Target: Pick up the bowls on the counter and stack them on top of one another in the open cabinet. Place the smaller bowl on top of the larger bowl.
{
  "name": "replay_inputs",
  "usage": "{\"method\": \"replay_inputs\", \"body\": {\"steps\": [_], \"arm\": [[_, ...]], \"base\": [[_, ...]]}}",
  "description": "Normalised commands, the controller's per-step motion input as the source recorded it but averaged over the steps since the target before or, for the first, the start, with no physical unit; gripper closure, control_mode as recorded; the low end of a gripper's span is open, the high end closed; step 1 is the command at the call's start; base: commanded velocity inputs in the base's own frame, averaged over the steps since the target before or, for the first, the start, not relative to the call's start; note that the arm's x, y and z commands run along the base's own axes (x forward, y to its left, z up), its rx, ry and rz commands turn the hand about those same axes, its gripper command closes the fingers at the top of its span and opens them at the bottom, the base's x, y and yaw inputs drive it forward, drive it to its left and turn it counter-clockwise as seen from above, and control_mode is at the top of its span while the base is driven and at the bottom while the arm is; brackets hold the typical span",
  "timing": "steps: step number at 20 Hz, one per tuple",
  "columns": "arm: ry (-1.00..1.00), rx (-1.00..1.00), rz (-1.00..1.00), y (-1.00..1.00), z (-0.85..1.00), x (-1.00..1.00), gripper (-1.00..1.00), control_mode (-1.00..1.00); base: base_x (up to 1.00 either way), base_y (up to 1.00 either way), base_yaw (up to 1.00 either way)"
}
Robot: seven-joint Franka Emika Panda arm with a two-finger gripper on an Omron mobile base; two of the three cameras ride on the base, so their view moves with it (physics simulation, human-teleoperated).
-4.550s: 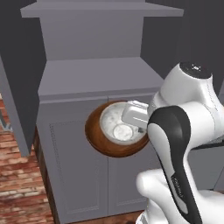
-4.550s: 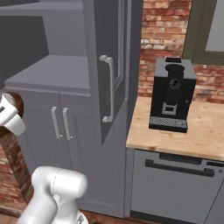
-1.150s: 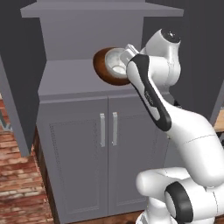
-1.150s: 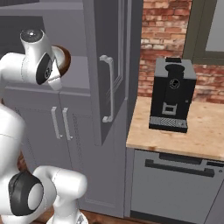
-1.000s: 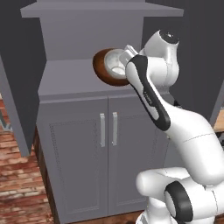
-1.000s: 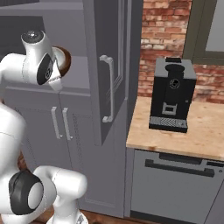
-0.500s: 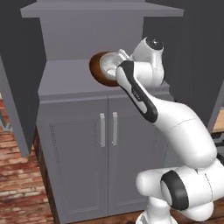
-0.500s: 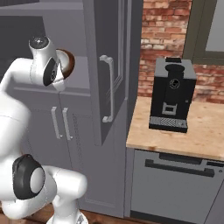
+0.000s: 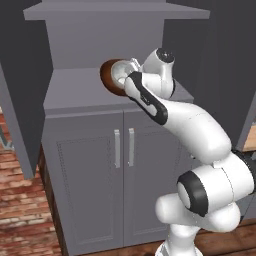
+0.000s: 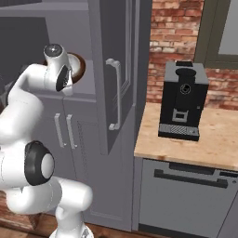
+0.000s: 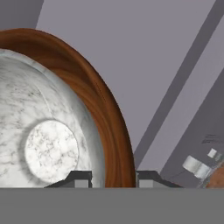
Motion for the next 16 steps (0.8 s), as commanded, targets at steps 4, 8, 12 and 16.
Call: {"method": "replay_inputs", "body": {"steps": [4, 8, 12, 16], "arm": [[0.01, 0.08, -0.06, 0.08, -0.08, 0.64, 1.0, -1.0], [0.04, 0.03, -0.05, 0.1, 0.0, 0.55, 1.0, -1.0], [0.07, 0.0, -0.05, 0.1, 0.0, 0.51, 1.0, -1.0], [0.04, 0.0, -0.02, 0.04, 0.0, 0.38, 1.0, -1.0]], "base": [[0.0, 0.0, 0.0], [0.0, 0.0, 0.0], [0.0, 0.0, 0.0], [0.0, 0.0, 0.0]]}}
